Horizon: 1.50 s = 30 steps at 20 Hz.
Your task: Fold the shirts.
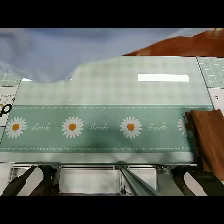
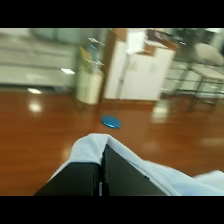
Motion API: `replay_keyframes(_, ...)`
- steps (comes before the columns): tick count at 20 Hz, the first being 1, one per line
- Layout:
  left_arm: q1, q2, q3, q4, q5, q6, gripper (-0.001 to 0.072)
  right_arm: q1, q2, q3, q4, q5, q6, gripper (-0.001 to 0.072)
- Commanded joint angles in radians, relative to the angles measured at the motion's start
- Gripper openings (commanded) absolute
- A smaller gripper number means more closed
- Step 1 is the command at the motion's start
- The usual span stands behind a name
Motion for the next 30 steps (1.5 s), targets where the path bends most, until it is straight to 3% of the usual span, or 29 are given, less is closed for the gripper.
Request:
replay_keyframes(1,0.003,0.13,0.014,0.136,0.016,-0.004,0.0019,-0.001,0.144,0.011,-0.109,0.1,0.015,0.0024)
replay_keyframes(3,-0.106,0.184,0.014,0.287,-0.01,-0.008,0.0019,-0.001,0.193,0.009,-0.163,0.211,0.06,0.0024)
replay_keyframes(8,-0.538,0.298,-0.029,0.837,-0.207,-0.126,0.0019,-0.001,0.271,-0.085,-0.14,0.389,0.087,0.0024)
replay_keyframes(11,-0.678,0.297,-0.149,1.041,-0.274,-0.202,0.0019,-0.001,0.293,-0.251,-0.127,0.396,0.107,0.0024)
replay_keyframes(15,-0.695,0.188,-0.423,0.994,-0.198,-0.208,0.002,-0.001,0.271,-0.613,0.001,0.249,0.05,0.0024)
replay_keyframes(19,-0.687,-0.081,-0.603,0.909,0.021,-0.235,0.002,-0.001,0.083,-0.838,0.024,-0.015,-0.007,0.0024)
replay_keyframes(25,-0.549,-0.558,-0.505,0.625,0.307,-0.253,0.002,-0.001,-0.472,-0.776,0.149,-0.348,-0.112,0.0024)
replay_keyframes(30,-0.468,-0.784,-0.363,0.326,0.311,-0.251,0.002,-0.001,-0.856,-0.498,0.324,-0.383,-0.151,0.0029)
